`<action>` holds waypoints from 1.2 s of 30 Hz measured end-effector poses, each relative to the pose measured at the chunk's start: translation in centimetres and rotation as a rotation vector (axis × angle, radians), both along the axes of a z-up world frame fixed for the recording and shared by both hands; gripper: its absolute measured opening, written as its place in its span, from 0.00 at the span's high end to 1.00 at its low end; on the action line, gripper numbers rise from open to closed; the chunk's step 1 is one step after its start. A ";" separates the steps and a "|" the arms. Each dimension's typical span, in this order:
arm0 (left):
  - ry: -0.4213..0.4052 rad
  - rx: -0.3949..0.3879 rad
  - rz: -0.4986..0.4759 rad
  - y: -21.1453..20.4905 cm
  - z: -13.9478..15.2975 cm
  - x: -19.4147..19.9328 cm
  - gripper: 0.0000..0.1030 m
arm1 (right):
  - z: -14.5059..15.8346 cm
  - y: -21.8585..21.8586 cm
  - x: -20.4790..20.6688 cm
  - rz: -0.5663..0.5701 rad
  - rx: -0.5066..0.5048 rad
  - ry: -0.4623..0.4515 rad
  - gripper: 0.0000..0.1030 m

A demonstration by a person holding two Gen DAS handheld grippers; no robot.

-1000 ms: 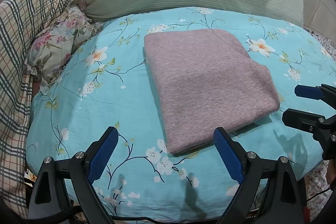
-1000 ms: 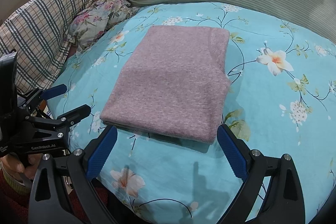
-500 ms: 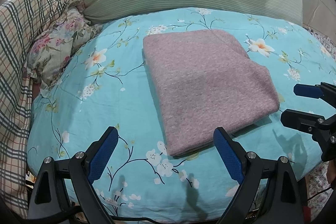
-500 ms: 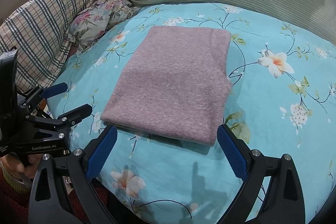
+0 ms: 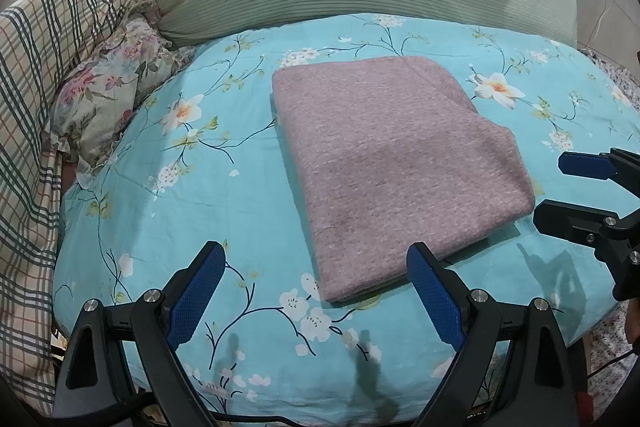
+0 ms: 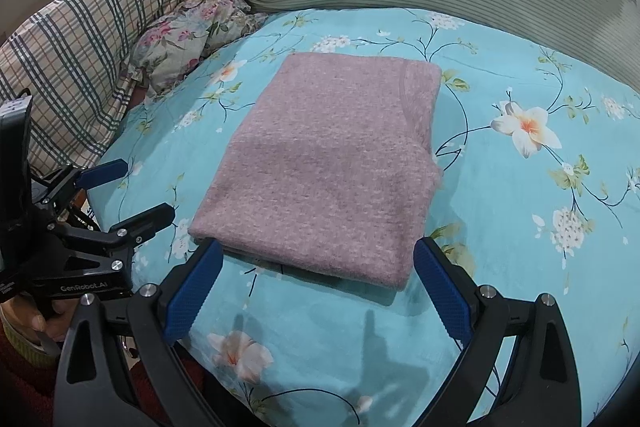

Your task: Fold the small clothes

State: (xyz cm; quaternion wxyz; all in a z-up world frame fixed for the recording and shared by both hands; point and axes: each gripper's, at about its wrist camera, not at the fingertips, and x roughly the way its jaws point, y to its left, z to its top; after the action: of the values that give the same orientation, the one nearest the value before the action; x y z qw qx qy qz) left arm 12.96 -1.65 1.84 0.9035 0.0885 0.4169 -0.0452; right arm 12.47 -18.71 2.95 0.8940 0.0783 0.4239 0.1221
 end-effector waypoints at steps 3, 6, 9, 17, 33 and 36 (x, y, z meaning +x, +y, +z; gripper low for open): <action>-0.004 0.003 -0.005 0.0 0.0 0.2 0.10 | -0.2 -0.3 0.5 -0.006 -0.002 0.005 0.07; -0.005 0.008 -0.013 -0.1 0.0 0.5 0.10 | -0.1 -0.5 1.1 -0.007 -0.001 0.003 0.07; -0.016 0.020 -0.015 -0.1 0.1 0.7 0.10 | -0.1 -0.4 1.4 -0.009 -0.001 0.002 0.07; -0.018 0.018 -0.010 0.0 0.2 1.1 0.10 | -0.1 -0.5 1.7 -0.009 -0.001 0.004 0.07; -0.016 0.014 -0.003 -0.1 0.4 1.9 0.10 | -0.3 -0.8 2.2 -0.027 -0.004 0.009 0.07; -0.013 0.010 0.000 0.0 0.4 2.1 0.09 | -0.4 -0.9 2.5 -0.031 0.000 0.010 0.07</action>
State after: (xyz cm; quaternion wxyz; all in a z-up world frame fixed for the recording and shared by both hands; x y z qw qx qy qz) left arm 15.04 -1.70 2.19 0.9058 0.0934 0.4112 -0.0425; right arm 15.01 -19.61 2.52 0.8936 0.0856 0.4271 0.1079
